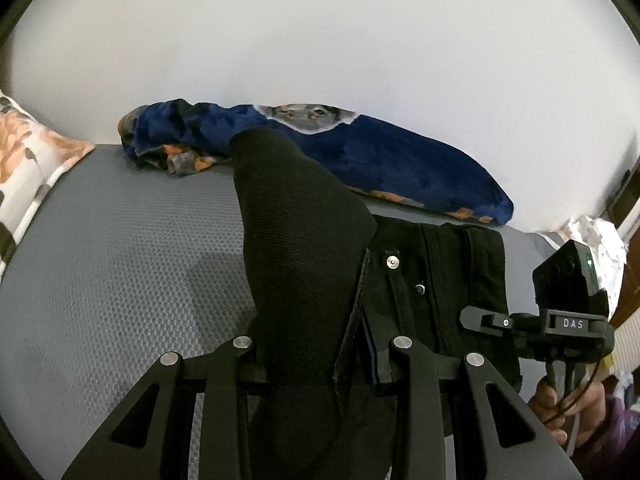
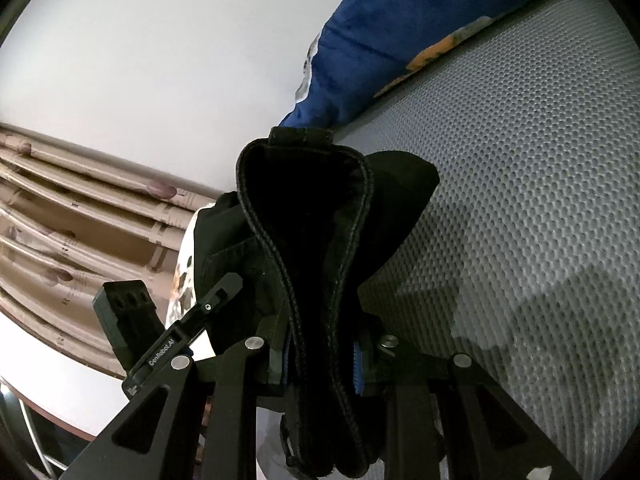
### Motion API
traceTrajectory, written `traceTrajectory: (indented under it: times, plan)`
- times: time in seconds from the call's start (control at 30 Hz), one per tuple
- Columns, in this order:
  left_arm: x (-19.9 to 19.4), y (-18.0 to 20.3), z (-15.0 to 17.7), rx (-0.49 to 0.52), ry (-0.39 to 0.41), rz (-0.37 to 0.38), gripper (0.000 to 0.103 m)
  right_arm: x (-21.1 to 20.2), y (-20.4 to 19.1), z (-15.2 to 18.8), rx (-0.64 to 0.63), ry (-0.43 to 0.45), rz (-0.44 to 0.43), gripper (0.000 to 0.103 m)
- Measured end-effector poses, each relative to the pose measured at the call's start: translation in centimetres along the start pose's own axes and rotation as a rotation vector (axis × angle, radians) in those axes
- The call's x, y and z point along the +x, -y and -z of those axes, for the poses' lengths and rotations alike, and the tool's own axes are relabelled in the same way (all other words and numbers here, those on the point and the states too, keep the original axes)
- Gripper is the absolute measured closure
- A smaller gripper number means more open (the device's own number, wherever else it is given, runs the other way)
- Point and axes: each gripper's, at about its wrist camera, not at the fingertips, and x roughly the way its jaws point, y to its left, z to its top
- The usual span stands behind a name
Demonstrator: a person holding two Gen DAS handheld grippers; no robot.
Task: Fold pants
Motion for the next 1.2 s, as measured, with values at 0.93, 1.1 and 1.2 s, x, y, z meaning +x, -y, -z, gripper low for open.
traceTrajectory:
  times: [0.93,1.1,1.2]
  plan:
    - [4.9,-3.6,-3.4,-0.003,-0.005,-0.036,0.071,1.3,0.8,-2.1,0.012,0.005,0.012,0.082]
    - [5.3,-3.9,-3.5,-0.004,-0.010,-0.039,0.070,1.3,0.6,-2.3,0.017,0.003,0.016,0.082]
    - [5.5,-4.1,-3.4,-0.007,-0.014,-0.041,0.070,1.4,0.7,-2.8,0.021,0.001,0.017,0.082]
